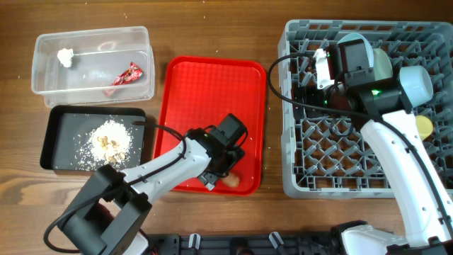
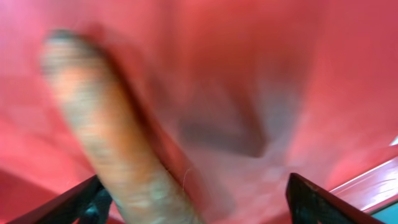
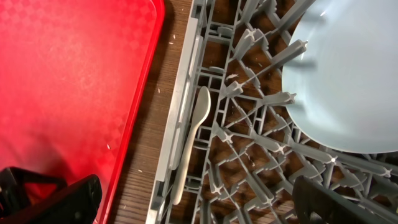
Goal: Sort waste into correct bins and load items into the dishwasher rack
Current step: 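Reach the left gripper to the carrot on the red tray and grasp it, then carry the carrot with the left gripper and drop it on the black tray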
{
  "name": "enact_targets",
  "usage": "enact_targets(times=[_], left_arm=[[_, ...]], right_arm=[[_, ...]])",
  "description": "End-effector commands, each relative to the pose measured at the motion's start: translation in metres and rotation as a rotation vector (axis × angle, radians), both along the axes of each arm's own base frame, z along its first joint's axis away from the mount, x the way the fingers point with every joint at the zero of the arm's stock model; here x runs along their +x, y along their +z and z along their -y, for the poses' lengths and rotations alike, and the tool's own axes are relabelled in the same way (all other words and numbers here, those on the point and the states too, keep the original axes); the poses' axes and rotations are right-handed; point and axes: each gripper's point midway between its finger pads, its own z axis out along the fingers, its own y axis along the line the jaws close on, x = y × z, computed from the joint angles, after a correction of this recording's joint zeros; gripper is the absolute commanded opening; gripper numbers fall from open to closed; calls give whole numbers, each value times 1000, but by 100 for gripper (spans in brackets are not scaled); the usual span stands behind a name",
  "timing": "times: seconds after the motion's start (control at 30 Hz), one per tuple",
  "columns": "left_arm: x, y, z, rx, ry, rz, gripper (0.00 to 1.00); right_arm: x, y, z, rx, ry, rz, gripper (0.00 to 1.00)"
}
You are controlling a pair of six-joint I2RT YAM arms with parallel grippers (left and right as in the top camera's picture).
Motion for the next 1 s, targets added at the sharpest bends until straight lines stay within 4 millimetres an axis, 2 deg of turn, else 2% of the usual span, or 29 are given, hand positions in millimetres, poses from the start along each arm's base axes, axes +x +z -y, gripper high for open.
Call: enact_targets(times=[0.0, 0.17, 0.27, 0.3, 0.37, 0.4, 0.43, 0.63, 0.73, 0.8, 0.9, 0.97], left_arm=[[8, -14, -9, 61, 22, 26, 85], [3, -24, -11, 82, 18, -9, 79], [2, -24, -10, 77, 12, -13, 54], [1, -24, -10, 75, 12, -16, 49], [1, -24, -10, 76, 9, -15, 44], [1, -24, -10, 76, 9, -15, 33], [2, -24, -10, 76, 10, -15, 27], [7, -24, -16, 98, 1, 9, 7], [16, -22, -25, 100, -31, 21, 4], [30, -14, -37, 90, -40, 48, 4], [59, 7, -64, 70, -71, 132, 4], [78, 30, -94, 69, -66, 204, 4]], right_arm=[[0, -3, -4, 5, 19, -8, 100], [0, -3, -3, 5, 18, -8, 100], [0, -3, -3, 4, 19, -8, 100], [0, -3, -4, 5, 19, -8, 100], [0, -3, -4, 5, 18, -8, 100], [0, -3, -3, 4, 18, -8, 100], [0, -3, -3, 4, 19, -7, 100], [0, -3, -3, 4, 18, -8, 100], [0, -3, -3, 4, 19, -7, 100], [0, -3, -3, 4, 18, -8, 100], [0, -3, -3, 4, 18, -8, 100], [0, -3, -3, 4, 18, -8, 100]])
